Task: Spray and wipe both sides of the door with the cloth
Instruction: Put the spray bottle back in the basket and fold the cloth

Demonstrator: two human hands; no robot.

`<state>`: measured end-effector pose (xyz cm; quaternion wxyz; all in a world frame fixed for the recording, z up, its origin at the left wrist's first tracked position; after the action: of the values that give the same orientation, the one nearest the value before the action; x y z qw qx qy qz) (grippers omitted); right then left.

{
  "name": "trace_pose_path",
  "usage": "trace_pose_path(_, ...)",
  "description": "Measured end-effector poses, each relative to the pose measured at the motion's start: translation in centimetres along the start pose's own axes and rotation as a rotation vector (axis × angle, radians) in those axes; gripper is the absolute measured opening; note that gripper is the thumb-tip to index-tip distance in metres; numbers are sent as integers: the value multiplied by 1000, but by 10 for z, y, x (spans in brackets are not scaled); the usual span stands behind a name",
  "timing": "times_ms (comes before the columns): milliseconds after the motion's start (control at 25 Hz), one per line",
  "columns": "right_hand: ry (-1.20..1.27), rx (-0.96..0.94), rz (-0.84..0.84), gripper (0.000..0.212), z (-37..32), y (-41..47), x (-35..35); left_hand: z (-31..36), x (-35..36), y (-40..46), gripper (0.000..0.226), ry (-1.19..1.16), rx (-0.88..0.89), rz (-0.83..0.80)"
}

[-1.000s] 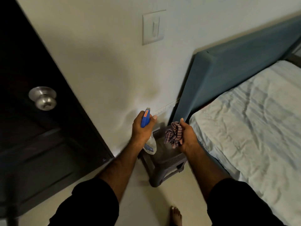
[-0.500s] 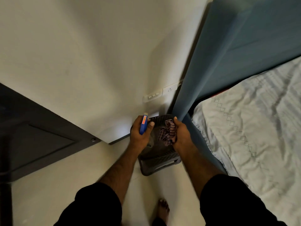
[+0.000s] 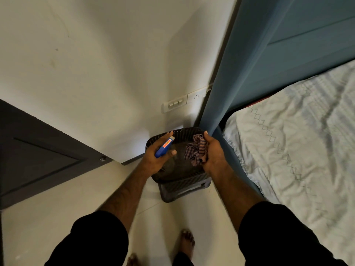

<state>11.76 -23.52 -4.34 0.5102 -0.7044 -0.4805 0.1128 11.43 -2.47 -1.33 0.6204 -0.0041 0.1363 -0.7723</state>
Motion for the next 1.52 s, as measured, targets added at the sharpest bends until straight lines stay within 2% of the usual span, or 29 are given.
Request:
trace_pose_path(80, -3, -14, -13, 48, -3, -6, 0, -5, -9, -4, 97, 26, -13, -67)
trace_pose_path(160, -10, -35, -32, 46, -8, -21, 6, -7, -20, -13, 135, 140, -124, -153)
trace_pose_path(240, -5, -86, -79, 38, -19, -43, 19, 6, -34, -27, 150, 271, -223, -214)
trace_pose_path(280, -6, -115, -123, 33, -27, -57, 30, 20, -42, -34, 146, 305, -213, -209)
trace_pose_path(320, -12, -146, -180, 31, -35, -73, 43, 41, -50, -39, 132, 313, -169, -177)
trace_pose_path(400, -57, -191, -315, 33, -50, -104, 76, 94, -64, -43, 90, 287, -15, -19)
trace_pose_path(480, -138, -228, -469, 42, -65, -143, 112, 159, -78, -47, 58, 196, 100, 128)
trace_pose_path(560, -265, -260, -538, 56, -78, -180, 141, 222, -88, -49, 42, 80, 124, 144)
trace_pose_path(680, -505, -365, -508, 50, -97, -239, 172, 290, -113, -62, 26, 42, 133, 163)
trace_pose_path(800, -649, -526, -472, 38, -111, -286, 194, 326, -141, -81, 23, -14, 99, 199)
trace_pose_path(960, -549, -531, -412, 17, -112, -320, 199, 343, -150, -102, 29, -233, 37, 140)
trace_pose_path(1080, -424, -388, -255, 45, -103, -332, 190, 344, -143, -116, 48, -223, 21, 34)
trace_pose_path(1160, -415, -299, -261, 65, -94, -335, 190, 338, -130, -121, 49, -213, -21, 11)
trace_pose_path(1240, -415, -239, -359, 75, -85, -337, 194, 331, -123, -121, 47, -258, -67, 107)
trace_pose_path(1360, -484, -117, -525, 53, -82, -348, 194, 317, -130, -116, 34, -355, -142, 333)
trace_pose_path(1440, -695, -73, -454, 62, -82, -344, 183, 313, -140, -113, 30, -400, -158, 449)
trace_pose_path(1520, -828, -79, -383, 69, -85, -343, 175, 312, -150, -111, 35, -380, -149, 541)
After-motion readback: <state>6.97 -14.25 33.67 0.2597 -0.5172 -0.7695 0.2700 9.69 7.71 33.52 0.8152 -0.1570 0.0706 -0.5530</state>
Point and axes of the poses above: each hand's wrist, its own y-axis towards the middle knuckle, its own x-axis out of the palm, z = x × y, the point moved 6 cm from there along y, towards the middle knuckle, and after that the axes turned 6 degrees about x, right-handed, at the moved point
